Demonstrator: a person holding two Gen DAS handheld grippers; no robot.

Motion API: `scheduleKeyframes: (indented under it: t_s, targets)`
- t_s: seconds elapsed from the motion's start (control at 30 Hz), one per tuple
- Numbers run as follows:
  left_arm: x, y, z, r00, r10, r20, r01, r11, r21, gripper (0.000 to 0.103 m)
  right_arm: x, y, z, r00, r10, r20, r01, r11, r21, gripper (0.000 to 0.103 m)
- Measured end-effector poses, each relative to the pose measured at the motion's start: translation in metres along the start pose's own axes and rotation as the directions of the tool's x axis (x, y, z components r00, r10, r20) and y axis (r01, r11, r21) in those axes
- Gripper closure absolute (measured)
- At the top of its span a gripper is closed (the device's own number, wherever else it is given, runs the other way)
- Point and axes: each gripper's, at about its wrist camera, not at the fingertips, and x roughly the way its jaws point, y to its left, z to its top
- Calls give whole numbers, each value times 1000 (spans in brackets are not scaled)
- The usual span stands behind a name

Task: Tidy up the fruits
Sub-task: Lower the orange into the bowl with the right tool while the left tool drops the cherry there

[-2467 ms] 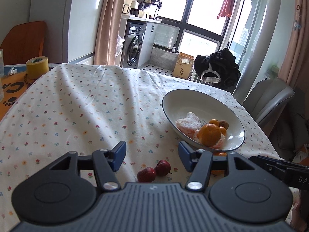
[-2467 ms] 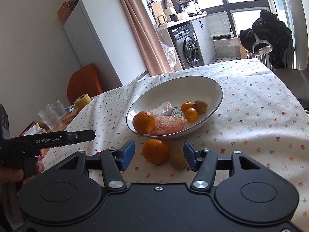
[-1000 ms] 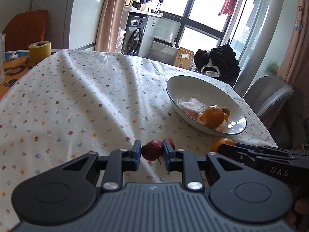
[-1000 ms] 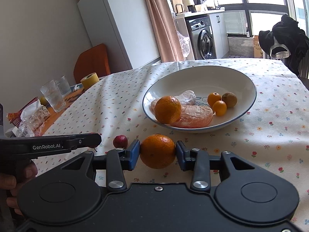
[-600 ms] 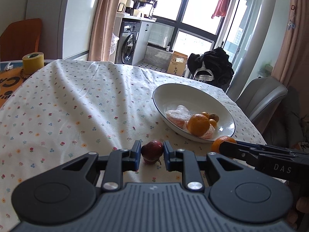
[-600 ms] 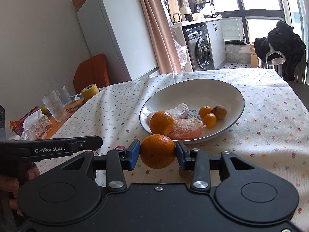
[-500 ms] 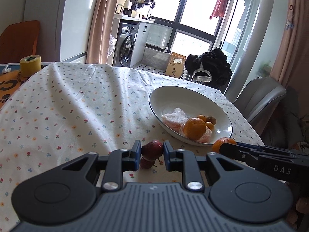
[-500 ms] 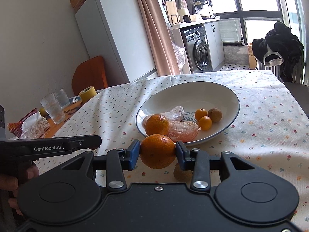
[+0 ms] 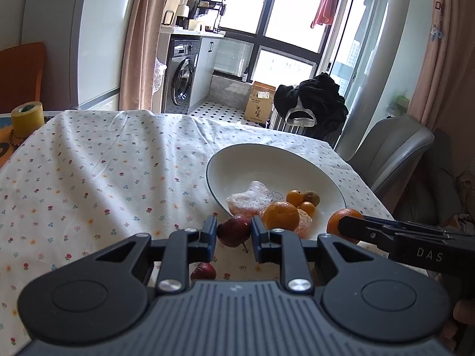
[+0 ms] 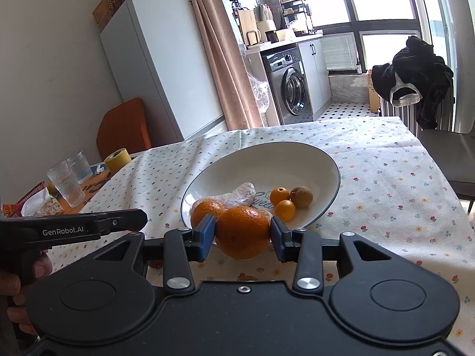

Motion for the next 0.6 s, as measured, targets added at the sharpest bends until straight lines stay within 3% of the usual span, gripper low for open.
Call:
scheduleKeyframes:
  t_s: [0.33,0.47,0.6]
  targets:
    - [11,-7,13,1000,3,0,-3,1000,22,80,8,-7,11,1000,0,19,-1,1000,5,64]
    - [17,-9,18,1000,2,-1,-2,999,32,80,12,-6,12,999,-20,38,21,1000,-16,51]
    - [24,-11,22,1000,2,-2,-2,999,41,80,15,-10,11,1000,-2,28,2,1000,-7,49]
